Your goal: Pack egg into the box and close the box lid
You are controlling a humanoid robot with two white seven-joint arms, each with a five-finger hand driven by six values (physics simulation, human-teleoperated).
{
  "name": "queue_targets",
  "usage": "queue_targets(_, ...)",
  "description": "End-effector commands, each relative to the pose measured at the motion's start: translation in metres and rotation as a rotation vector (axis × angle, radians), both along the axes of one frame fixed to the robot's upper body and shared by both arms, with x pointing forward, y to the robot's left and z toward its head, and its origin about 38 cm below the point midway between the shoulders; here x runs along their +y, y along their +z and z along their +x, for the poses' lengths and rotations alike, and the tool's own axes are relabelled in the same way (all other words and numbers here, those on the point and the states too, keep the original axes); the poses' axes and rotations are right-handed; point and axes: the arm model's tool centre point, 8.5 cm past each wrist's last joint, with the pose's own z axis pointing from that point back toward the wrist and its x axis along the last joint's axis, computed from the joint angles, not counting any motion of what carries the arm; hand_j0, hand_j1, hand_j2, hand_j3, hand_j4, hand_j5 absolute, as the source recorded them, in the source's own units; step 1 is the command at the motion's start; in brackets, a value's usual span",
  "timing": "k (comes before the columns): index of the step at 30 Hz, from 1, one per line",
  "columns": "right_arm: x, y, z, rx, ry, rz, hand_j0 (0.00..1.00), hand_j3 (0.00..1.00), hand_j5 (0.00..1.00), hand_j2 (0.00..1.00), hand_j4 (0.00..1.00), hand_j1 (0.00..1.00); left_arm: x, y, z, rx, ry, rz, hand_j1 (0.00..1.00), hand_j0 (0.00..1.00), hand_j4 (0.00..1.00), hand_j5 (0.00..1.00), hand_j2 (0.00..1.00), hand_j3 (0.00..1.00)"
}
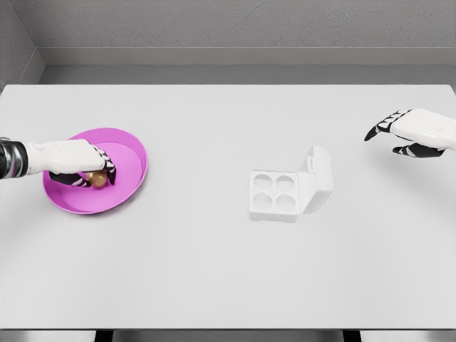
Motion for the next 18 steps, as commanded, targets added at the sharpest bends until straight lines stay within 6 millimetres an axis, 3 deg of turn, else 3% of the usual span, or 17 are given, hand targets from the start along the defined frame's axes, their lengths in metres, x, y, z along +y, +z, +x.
queue_targets(1, 0.000, 0.001, 0.000, -0.001, -0.003, 0.005, 0.69, 0.69, 0.69, 0.69, 0.69, 0.69, -0.001, 0.008, 0.003, -0.021, 0.006, -0.021, 0.51, 0.51, 0.51, 0.51, 0.51, 0.51)
queue_targets(18, -0.001, 0.001, 0.000, -0.001, -0.004, 0.004, 0.69, 0.69, 0.69, 0.69, 0.69, 0.69, -0.024, 0.029, 0.010, -0.095, -0.020, -0.103, 0.42, 0.42, 0.42, 0.42, 0.42, 0.42)
